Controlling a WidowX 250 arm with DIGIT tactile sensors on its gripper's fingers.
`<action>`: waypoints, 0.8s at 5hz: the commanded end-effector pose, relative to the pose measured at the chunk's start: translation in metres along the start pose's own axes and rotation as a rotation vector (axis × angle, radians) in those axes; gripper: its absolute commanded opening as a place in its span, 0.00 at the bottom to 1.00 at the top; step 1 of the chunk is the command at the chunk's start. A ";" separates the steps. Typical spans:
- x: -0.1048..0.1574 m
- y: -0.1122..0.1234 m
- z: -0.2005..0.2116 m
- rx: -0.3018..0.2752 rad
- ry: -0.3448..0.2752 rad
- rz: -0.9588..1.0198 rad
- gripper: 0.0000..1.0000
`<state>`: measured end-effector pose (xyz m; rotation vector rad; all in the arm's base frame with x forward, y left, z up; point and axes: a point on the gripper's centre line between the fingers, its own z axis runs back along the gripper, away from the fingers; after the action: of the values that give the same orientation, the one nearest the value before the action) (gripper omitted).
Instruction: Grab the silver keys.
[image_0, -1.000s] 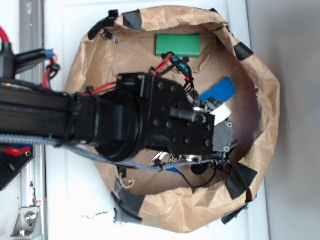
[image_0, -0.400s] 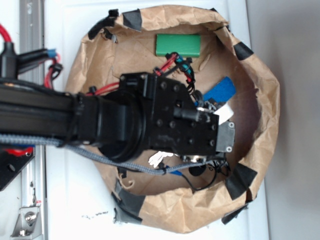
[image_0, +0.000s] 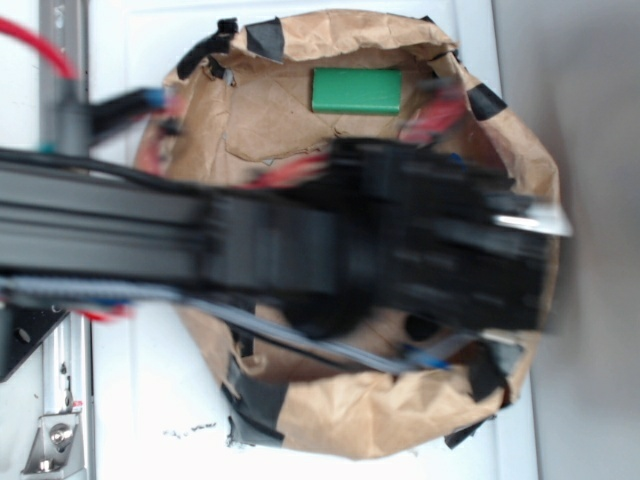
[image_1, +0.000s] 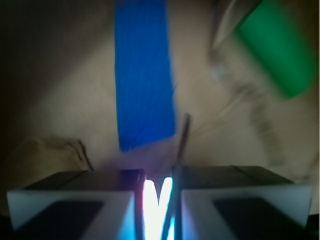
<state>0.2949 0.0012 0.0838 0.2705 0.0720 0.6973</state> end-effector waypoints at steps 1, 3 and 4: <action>0.029 0.075 0.085 -0.334 0.163 -0.207 0.00; 0.016 0.088 0.076 -0.441 0.077 -0.263 0.00; 0.012 0.085 0.076 -0.393 0.058 -0.291 0.00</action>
<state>0.2569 0.0439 0.1702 -0.1369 0.0797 0.4369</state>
